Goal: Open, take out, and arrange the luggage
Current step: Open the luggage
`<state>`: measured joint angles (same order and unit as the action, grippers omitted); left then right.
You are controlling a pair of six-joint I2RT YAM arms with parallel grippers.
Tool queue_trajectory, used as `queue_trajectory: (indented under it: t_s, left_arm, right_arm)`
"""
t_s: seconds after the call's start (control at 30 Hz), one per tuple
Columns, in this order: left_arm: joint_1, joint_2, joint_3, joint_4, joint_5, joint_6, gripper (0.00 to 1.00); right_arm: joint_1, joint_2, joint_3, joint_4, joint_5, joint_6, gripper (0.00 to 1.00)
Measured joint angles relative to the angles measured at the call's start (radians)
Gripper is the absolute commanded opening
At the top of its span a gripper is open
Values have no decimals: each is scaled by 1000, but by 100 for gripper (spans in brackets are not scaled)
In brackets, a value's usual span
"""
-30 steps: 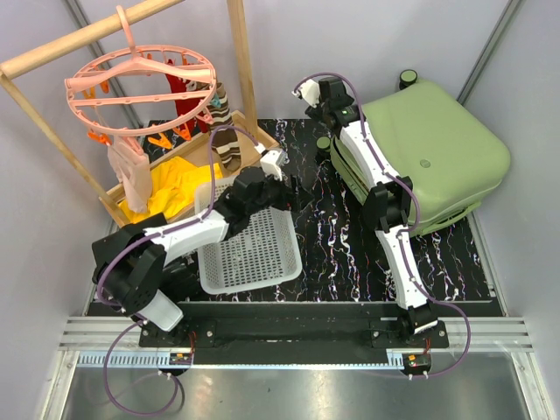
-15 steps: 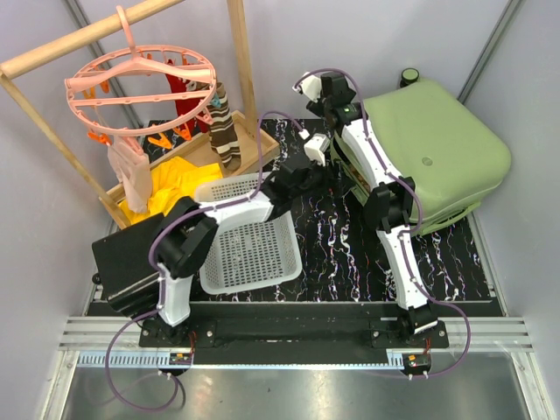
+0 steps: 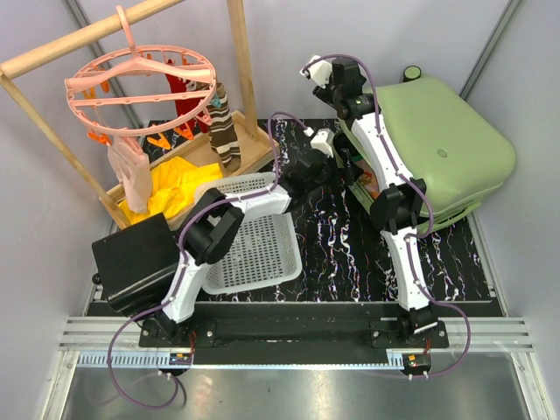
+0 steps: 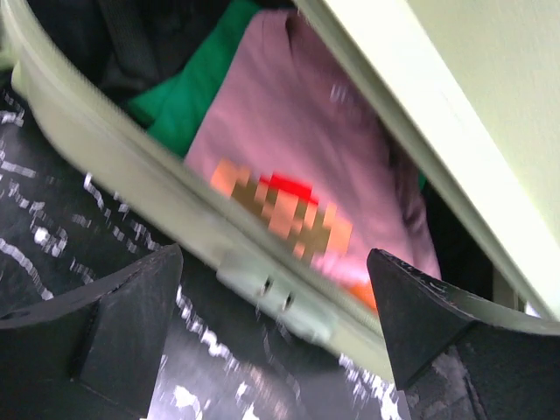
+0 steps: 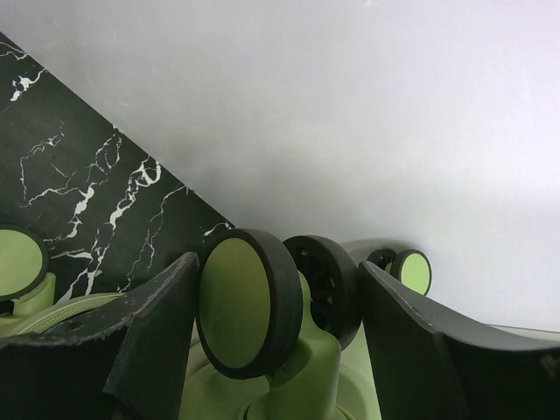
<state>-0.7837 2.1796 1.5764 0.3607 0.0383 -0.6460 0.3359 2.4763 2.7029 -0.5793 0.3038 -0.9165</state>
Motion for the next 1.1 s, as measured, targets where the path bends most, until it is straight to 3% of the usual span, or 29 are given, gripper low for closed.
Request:
queue_trajectory:
  t_s: [0.37, 0.43, 0.47, 0.53, 0.83, 1.1]
  left_arm:
    - [10, 178, 244, 0, -27, -69, 92]
    - [15, 192, 258, 8, -19, -71, 93]
    - [16, 194, 262, 10, -17, -70, 92]
    - [16, 202, 279, 4, -9, -64, 93]
    - [32, 261, 381, -31, 41, -40, 93]
    - [39, 270, 391, -34, 81, -31, 94]
  right_arm:
    - [-9, -9, 0, -1, -3, 13, 31]
    - [-16, -15, -1, -3, -13, 26, 35]
    - [-17, -20, -2, -7, -19, 31, 45]
    - [-18, -40, -19, -16, -35, 47, 55]
    - [-31, -180, -143, -59, -116, 148, 85]
    - [-22, -405, -167, -87, -140, 250, 88]
